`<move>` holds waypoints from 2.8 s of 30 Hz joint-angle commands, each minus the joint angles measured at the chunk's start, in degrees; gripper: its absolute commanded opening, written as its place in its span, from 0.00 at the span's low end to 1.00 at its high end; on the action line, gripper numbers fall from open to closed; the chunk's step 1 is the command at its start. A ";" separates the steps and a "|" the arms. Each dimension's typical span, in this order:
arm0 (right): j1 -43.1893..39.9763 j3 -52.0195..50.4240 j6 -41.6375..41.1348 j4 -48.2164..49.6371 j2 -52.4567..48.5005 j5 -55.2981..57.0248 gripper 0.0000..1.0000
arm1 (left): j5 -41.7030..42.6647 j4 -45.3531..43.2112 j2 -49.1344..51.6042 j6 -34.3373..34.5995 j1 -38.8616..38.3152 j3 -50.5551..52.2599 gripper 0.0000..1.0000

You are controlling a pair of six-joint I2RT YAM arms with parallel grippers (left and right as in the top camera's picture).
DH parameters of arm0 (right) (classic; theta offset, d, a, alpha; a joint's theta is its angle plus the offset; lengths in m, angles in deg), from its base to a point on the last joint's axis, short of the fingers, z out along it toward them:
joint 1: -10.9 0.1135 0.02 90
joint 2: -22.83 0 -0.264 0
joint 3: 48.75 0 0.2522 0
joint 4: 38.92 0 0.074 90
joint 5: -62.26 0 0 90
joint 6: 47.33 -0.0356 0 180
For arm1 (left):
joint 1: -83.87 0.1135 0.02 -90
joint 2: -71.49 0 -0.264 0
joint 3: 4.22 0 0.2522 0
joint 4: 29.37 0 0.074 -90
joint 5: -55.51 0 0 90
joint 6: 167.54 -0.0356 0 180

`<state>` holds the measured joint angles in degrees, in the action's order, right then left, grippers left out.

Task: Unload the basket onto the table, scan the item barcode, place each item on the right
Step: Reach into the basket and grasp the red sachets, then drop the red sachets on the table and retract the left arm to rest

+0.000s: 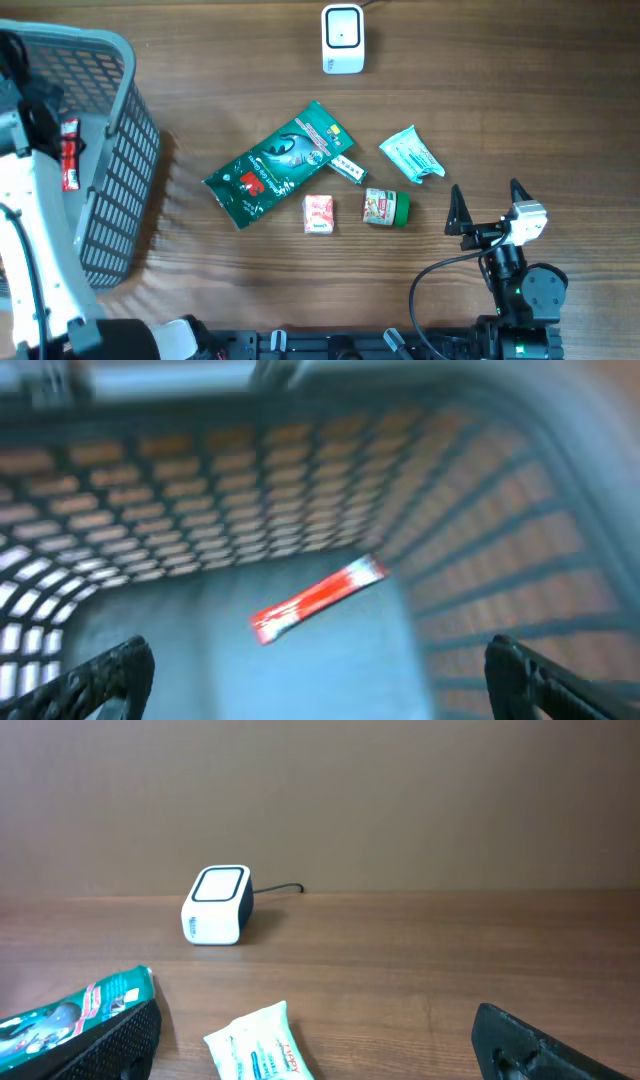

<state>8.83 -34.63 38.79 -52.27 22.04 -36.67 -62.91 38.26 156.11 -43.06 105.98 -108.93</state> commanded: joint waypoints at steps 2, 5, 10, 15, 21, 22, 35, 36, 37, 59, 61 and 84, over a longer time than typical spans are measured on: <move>-0.09 -0.07 -0.61 0.22 0.20 0.13 1.00 | 12.24 -19.74 0.55 -21.55 5.75 17.88 1.00; -0.09 -0.07 -0.63 0.22 0.20 0.13 1.00 | 16.74 -29.14 3.52 -27.34 8.61 23.69 1.00; -0.09 -0.07 -0.63 0.22 0.20 0.13 1.00 | 20.96 -34.03 14.40 -28.30 10.93 24.33 1.00; -0.09 -0.07 -0.63 0.22 0.20 0.13 1.00 | 24.98 -40.26 25.03 -28.30 10.91 24.33 1.00; -0.09 -0.07 -0.63 0.22 0.20 0.15 1.00 | 24.96 -43.60 29.49 -28.30 10.93 24.33 0.90; -0.09 -0.07 -0.63 0.22 0.20 0.15 1.00 | 24.94 -43.12 30.32 -28.30 10.93 24.33 0.80; -0.09 -0.07 -0.63 0.22 0.20 0.13 1.00 | 25.53 -28.65 23.50 -26.27 10.91 20.13 0.04; -0.09 -0.07 -0.63 0.22 0.20 0.15 1.00 | 26.99 -27.58 19.21 -26.29 10.91 18.78 0.04; -0.09 -0.07 -0.63 0.22 0.20 0.13 1.00 | 29.07 -27.23 13.97 -26.27 10.91 17.94 0.04; -0.09 -0.07 -0.63 0.22 0.20 0.13 1.00 | 28.11 -11.30 5.01 6.99 -49.44 23.50 0.04; -0.09 -0.07 -0.63 0.22 0.20 0.13 1.00 | 28.13 -10.51 11.37 16.68 -50.47 23.52 0.04; -0.09 -0.07 -0.63 0.22 0.20 0.13 1.00 | -27.63 -28.41 -11.13 -41.13 -48.35 -21.00 1.00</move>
<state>8.83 -34.63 38.79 -52.27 22.04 -36.64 -83.20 9.91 145.38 -75.52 57.37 -130.73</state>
